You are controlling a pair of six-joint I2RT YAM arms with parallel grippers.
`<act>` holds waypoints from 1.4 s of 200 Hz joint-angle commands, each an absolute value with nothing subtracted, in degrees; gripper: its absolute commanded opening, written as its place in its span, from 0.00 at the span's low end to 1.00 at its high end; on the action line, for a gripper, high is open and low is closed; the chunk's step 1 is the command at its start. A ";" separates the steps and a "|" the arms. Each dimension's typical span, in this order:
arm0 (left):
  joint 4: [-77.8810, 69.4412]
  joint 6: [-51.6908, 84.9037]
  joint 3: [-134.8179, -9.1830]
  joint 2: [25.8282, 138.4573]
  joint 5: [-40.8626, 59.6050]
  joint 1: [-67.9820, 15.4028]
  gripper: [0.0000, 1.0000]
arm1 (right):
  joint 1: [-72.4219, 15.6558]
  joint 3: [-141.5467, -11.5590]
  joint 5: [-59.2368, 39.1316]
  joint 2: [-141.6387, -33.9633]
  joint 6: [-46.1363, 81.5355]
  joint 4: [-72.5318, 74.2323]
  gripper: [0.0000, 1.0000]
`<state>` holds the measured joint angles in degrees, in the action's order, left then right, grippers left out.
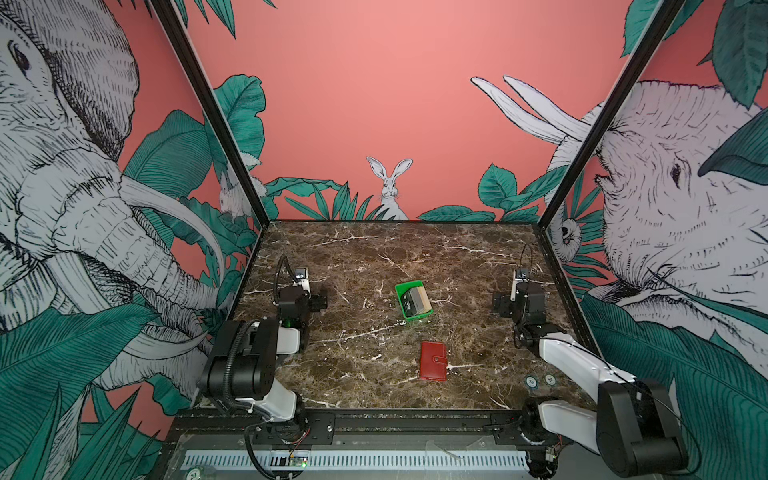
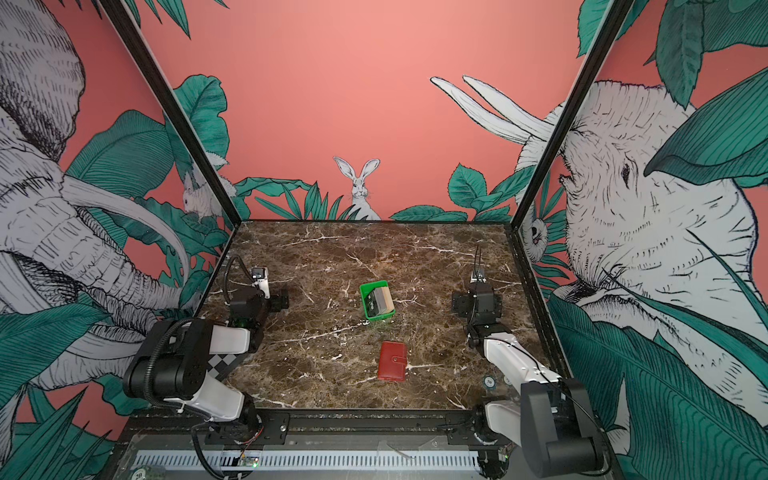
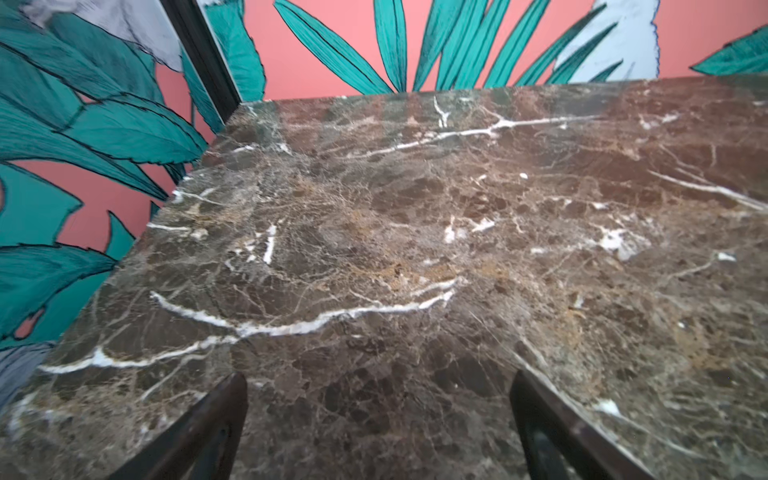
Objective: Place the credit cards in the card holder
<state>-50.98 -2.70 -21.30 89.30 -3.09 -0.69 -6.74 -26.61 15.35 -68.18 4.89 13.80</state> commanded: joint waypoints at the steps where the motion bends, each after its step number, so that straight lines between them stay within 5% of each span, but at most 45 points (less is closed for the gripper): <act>1: -54.97 -4.16 -21.80 89.66 -1.48 -0.41 0.99 | -6.02 -25.18 16.00 -69.39 3.55 20.87 0.98; 155: -51.88 -4.23 -22.40 88.77 -1.34 -0.61 0.99 | -4.27 -22.45 13.78 -87.35 -0.46 49.70 0.98; 280: -51.92 -4.30 -22.41 88.77 -1.49 -0.61 0.99 | -3.79 -22.46 13.53 -87.63 0.25 49.80 0.98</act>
<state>-51.53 -3.29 -21.61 89.45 -1.96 -0.69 -4.10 -22.48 13.82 -87.92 0.34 47.42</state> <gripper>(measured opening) 0.992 0.980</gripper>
